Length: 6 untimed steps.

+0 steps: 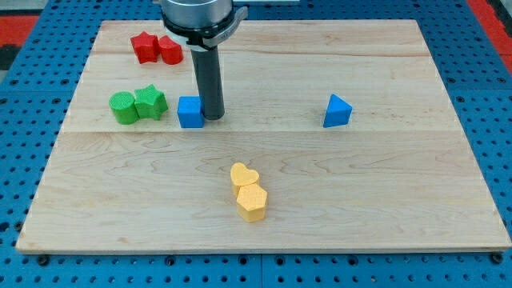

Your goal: Push the blue triangle up a bit

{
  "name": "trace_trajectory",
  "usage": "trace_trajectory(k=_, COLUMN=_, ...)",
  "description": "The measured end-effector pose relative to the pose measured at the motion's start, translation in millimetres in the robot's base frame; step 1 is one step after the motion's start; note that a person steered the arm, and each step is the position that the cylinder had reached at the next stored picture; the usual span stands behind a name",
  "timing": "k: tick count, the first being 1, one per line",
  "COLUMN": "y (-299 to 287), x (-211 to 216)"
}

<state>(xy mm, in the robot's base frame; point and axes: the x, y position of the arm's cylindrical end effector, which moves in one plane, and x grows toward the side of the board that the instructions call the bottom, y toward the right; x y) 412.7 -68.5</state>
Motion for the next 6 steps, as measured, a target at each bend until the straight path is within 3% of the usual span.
trace_trajectory(k=2, y=-12.8, x=-3.2)
trace_trajectory(k=3, y=103.4, x=-43.3)
trace_trajectory(k=4, y=216.0, x=-45.7)
trace_trajectory(k=5, y=265.7, x=-13.8)
trace_trajectory(k=6, y=197.9, x=18.8)
